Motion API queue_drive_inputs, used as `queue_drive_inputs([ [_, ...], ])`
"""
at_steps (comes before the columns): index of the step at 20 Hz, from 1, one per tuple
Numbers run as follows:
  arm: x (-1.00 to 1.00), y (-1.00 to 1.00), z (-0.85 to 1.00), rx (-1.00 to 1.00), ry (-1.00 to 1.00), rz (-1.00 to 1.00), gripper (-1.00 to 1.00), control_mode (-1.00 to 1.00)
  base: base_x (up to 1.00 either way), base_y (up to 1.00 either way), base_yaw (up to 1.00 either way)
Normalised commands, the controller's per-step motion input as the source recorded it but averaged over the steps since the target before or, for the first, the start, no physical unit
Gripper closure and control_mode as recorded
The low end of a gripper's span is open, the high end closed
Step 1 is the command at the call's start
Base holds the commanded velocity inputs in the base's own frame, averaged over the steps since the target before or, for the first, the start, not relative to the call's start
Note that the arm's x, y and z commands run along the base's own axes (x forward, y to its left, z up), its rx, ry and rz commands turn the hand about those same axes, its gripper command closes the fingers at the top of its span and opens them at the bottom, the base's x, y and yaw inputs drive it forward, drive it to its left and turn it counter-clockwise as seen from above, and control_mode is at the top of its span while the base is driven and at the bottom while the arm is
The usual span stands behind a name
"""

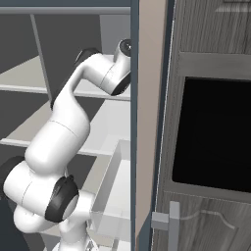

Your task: There is a bowl on the dining counter. Grab a lemon wedge from the fridge and place it in the bowl. Then get the liquor bottle and glass cup from the cabinet and place them next to the bowl.

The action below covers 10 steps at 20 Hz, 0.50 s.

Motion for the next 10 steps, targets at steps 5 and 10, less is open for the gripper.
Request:
queue_drive_inputs([
  [5,0.01,0.00,-0.12,0.00,0.00,0.04,1.00,-1.00,0.00,0.00,0.00],
  [10,-0.16,0.01,-0.01,-0.02,-0.01,0.04,1.00,-1.00,0.00,0.00,0.00],
])
